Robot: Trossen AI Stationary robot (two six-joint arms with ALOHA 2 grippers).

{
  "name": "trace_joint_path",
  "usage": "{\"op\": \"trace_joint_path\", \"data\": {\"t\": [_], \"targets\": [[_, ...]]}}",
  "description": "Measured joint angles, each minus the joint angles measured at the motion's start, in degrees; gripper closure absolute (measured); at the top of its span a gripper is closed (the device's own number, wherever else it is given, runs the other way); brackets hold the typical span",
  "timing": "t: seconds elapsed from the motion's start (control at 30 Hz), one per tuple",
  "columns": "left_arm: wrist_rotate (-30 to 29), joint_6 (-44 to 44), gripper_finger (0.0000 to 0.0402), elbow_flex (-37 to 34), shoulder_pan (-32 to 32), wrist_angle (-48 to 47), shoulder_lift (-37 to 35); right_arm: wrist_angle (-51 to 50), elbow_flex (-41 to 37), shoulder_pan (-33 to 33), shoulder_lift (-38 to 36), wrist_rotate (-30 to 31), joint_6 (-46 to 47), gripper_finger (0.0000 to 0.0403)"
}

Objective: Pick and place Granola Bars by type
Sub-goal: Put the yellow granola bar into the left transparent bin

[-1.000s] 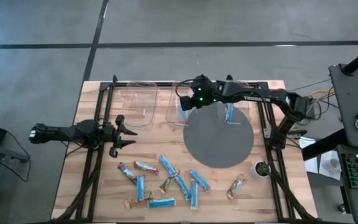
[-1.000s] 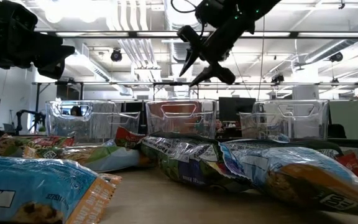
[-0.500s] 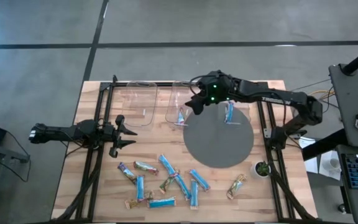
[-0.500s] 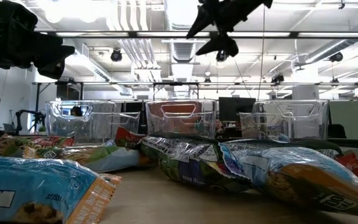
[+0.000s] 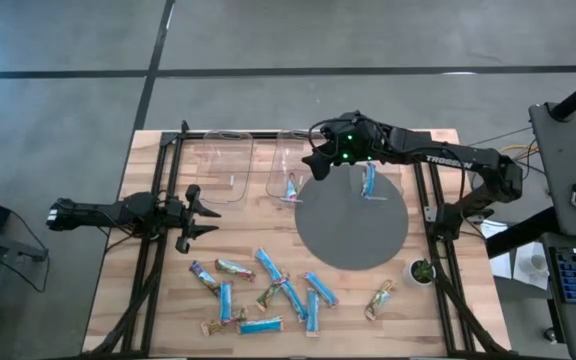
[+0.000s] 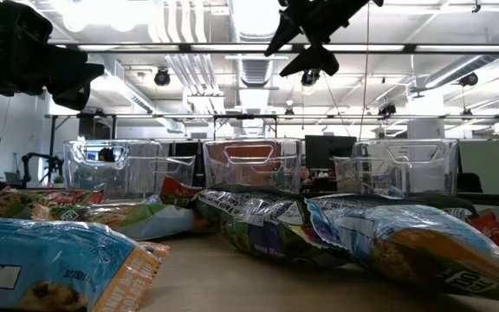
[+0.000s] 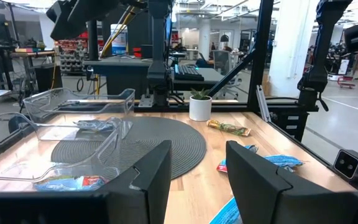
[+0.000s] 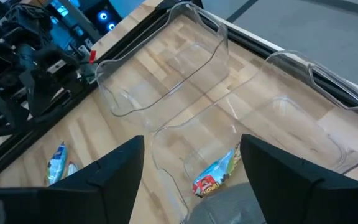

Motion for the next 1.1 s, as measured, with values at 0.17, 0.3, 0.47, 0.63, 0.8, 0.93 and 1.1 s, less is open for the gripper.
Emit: {"op": "trace_joint_path", "data": {"t": [0.17,0.3,0.47,0.63,0.8,0.93,1.1], "targets": [[0.0,0.0,0.0266,0.0,0.0,0.0,0.0,-0.2,0.0,0.1,0.0,0.0,-0.4,0.0151],[0.0,0.0,0.0266,0.0,0.0,0.0,0.0,-0.2,0.0,0.1,0.0,0.0,-0.5,0.0154],[0.0,0.0,0.0266,0.0,0.0,0.0,0.0,-0.3,0.0,0.1,0.0,0.0,-0.6,0.015],[0.0,0.0,0.0266,0.0,0.0,0.0,0.0,-0.3,0.0,0.1,0.0,0.0,-0.6,0.0147],[0.0,0.0,0.0266,0.0,0.0,0.0,0.0,-0.4,0.0,0.1,0.0,0.0,-1.0,0.0152],[0.0,0.0,0.0266,0.0,0.0,0.0,0.0,-0.4,0.0,0.1,0.0,0.0,-1.0,0.0154],[0.0,0.0,0.0266,0.0,0.0,0.0,0.0,-0.4,0.0,0.1,0.0,0.0,-0.8,0.015]]}}
